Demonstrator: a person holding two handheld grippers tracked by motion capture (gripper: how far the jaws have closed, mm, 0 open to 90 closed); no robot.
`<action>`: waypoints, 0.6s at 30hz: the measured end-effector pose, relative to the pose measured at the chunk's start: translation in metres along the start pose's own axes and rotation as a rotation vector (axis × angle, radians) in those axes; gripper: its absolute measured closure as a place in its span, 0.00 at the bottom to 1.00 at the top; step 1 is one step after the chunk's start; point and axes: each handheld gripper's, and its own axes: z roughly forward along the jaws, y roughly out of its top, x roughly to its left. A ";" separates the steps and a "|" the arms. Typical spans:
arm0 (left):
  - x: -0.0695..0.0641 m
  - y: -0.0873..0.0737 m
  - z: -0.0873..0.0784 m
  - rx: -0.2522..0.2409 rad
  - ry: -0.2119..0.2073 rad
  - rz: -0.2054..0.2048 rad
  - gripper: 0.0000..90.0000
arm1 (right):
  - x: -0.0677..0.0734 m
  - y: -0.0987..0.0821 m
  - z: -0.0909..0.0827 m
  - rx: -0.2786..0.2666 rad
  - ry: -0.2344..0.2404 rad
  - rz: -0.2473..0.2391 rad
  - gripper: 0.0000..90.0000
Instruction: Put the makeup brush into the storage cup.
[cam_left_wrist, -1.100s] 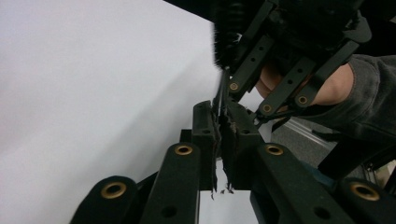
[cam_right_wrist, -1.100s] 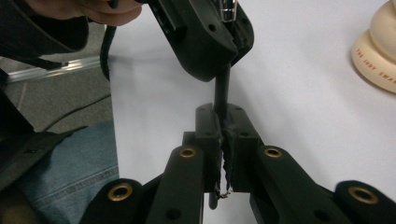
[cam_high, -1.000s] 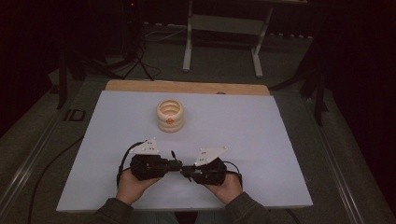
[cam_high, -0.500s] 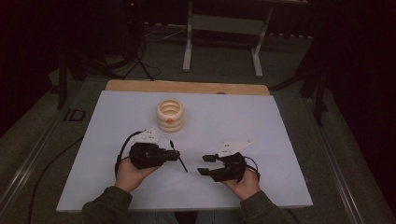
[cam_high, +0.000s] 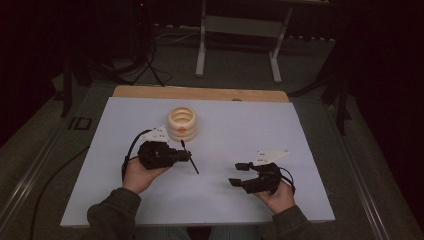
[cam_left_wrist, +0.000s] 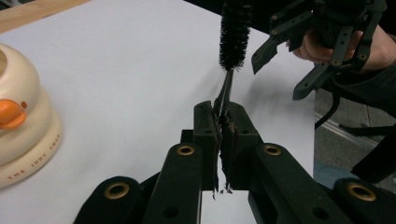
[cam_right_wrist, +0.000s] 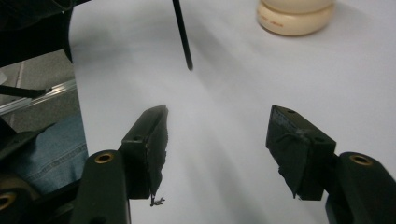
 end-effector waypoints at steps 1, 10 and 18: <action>0.001 0.001 0.000 0.001 -0.002 0.000 0.95 | -0.002 -0.002 -0.003 -0.001 -0.008 0.005 0.42; 0.012 0.010 0.001 0.024 -0.005 0.007 0.95 | -0.013 -0.012 -0.018 -0.014 -0.037 0.028 0.39; 0.021 0.021 0.001 0.033 -0.012 0.017 0.95 | -0.019 -0.017 -0.025 -0.023 -0.053 0.031 0.38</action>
